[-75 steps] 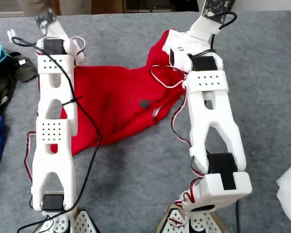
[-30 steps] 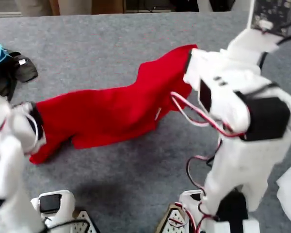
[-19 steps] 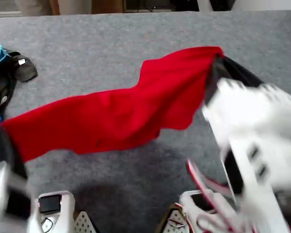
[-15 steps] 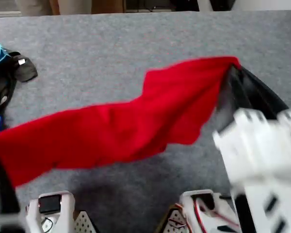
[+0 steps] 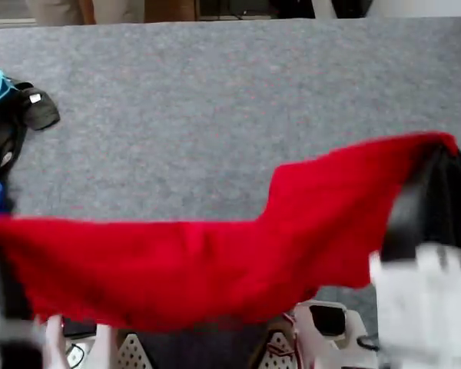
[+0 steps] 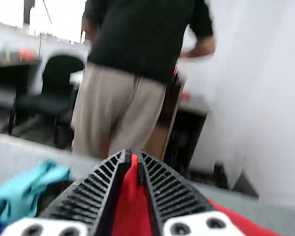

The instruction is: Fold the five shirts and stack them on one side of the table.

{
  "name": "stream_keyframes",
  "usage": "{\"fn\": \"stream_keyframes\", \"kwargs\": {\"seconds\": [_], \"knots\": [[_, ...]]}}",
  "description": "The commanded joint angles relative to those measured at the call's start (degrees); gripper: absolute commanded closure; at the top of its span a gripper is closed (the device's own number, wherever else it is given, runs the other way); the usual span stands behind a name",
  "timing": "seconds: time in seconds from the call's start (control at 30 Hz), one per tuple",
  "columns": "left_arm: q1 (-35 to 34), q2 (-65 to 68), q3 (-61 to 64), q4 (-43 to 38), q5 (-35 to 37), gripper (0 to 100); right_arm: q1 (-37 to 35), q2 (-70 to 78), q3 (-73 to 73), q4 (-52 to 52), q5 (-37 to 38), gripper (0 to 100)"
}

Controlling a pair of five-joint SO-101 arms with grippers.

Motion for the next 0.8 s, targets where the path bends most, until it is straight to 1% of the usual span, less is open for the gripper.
{"fn": "stream_keyframes", "kwargs": {"seconds": [0.0,0.03,0.1,0.23,0.33,0.4,0.47,0.53,0.63,0.77], "knots": [[0.70,5.58,14.15,-5.10,0.35,98,1.01,6.46,7.87,-3.52,0.35,99.2],[0.70,6.46,18.20,-8.35,0.35,98,0.84,8.13,10.59,-5.01,0.53,99.2],[0.35,8.13,26.29,-15.82,0.26,98,-1.98,11.74,16.40,-8.44,0.62,99.2],[0.35,12.09,42.37,-33.58,0.09,98,-6.73,20.09,27.21,-17.32,0.44,99.2],[0.26,17.36,52.13,-47.74,0.00,98,-8.31,26.95,31.52,-26.29,0.35,99.2],[-0.53,22.29,55.56,-56.97,0.09,98,-8.40,31.34,32.13,-31.74,0.26,99.2],[-1.23,28.35,56.00,-64.09,0.35,98,-8.22,35.38,32.04,-36.75,-1.23,99.2],[-1.32,34.86,53.98,-68.40,0.35,98,-8.22,38.73,32.04,-40.62,-2.29,99.2],[-1.32,44.35,47.21,-69.71,0.35,98,-8.22,42.59,32.04,-46.51,-2.37,99.2],[-2.90,55.96,34.55,-69.45,0.44,98,-8.22,45.67,32.04,-56.62,-2.37,99.2]]}}
